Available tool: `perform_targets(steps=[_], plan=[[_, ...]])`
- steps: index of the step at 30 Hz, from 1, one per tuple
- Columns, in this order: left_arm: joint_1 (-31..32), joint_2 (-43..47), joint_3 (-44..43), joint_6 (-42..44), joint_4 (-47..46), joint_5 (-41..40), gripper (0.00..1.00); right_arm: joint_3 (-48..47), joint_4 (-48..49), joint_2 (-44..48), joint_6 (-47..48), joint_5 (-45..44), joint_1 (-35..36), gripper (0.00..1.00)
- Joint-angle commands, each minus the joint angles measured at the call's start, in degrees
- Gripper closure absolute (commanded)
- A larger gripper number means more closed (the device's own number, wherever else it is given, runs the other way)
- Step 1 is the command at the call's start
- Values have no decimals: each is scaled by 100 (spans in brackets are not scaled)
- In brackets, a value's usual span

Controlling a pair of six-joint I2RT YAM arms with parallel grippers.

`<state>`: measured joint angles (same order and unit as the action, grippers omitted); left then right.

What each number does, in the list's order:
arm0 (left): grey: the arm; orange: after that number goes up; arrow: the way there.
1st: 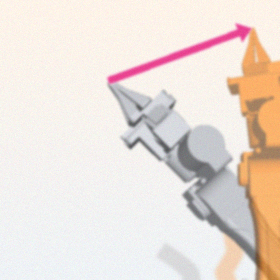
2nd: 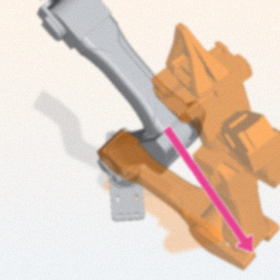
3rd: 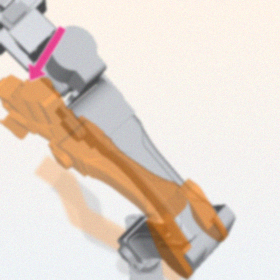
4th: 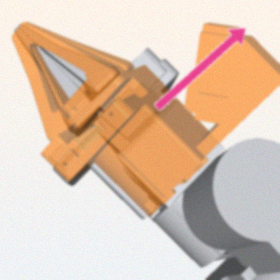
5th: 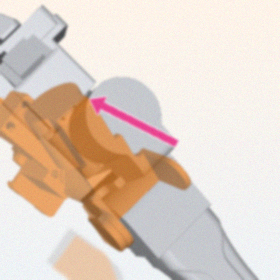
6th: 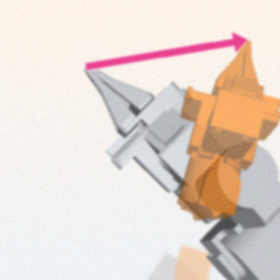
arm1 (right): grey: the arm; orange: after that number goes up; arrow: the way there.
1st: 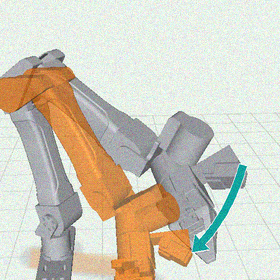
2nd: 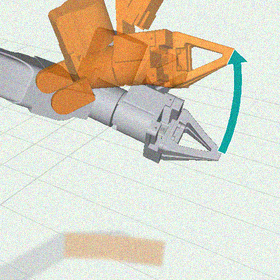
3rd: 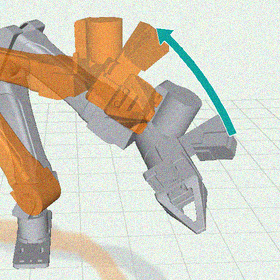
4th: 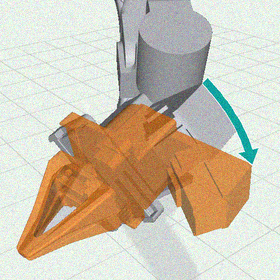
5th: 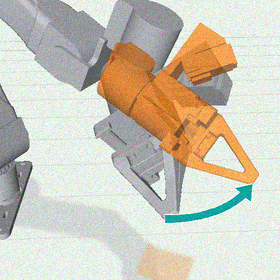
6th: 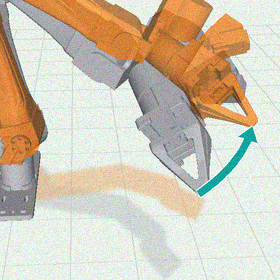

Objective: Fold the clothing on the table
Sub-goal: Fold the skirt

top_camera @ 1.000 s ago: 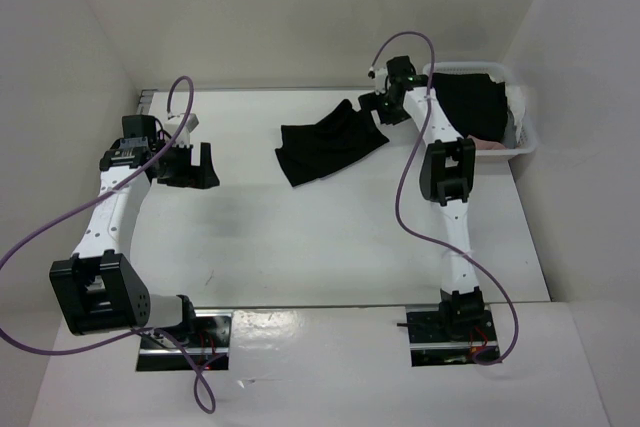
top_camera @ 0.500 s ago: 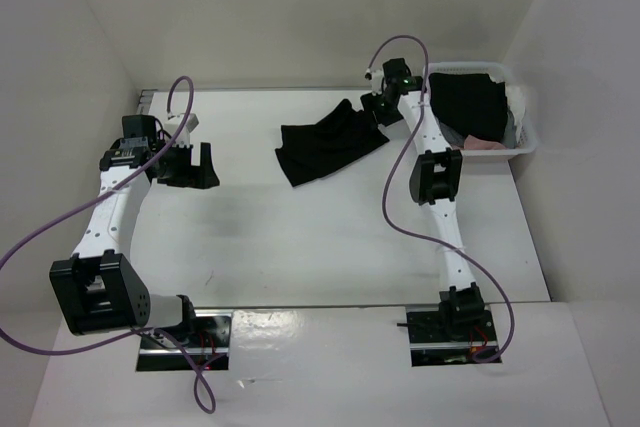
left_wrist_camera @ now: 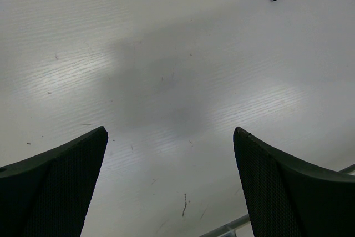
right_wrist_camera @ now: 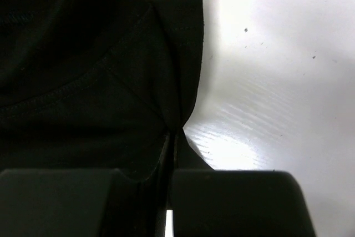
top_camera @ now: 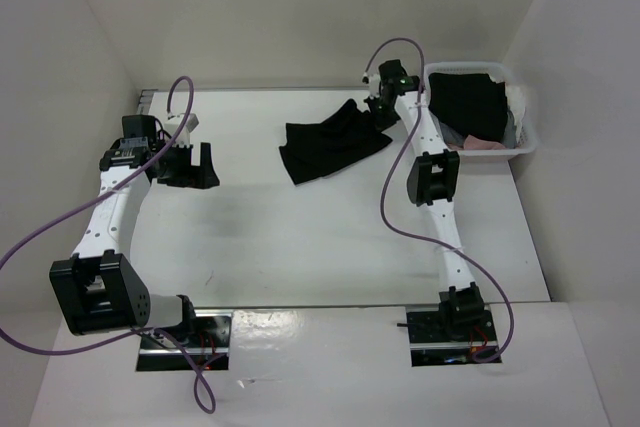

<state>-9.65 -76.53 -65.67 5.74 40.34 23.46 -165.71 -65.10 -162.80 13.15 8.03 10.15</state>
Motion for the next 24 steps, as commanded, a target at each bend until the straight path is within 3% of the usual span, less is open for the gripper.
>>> perform_targets(steps=[1, 8, 15, 24], plan=[[7, 77, 10, 24, -43, 97, 0, 65, -600, 310, 30, -39, 127, 100], [7, 130, 10, 24, -43, 97, 0, 179, -530, 1494, 30, -188, 408, 100], [7, 183, 10, 24, -43, 150, 0, 416, -301, 2374, -23, -609, 1242, 100], [7, 235, 10, 24, -43, 97, 0, 724, -126, 2499, -23, -1171, 2236, 100]])
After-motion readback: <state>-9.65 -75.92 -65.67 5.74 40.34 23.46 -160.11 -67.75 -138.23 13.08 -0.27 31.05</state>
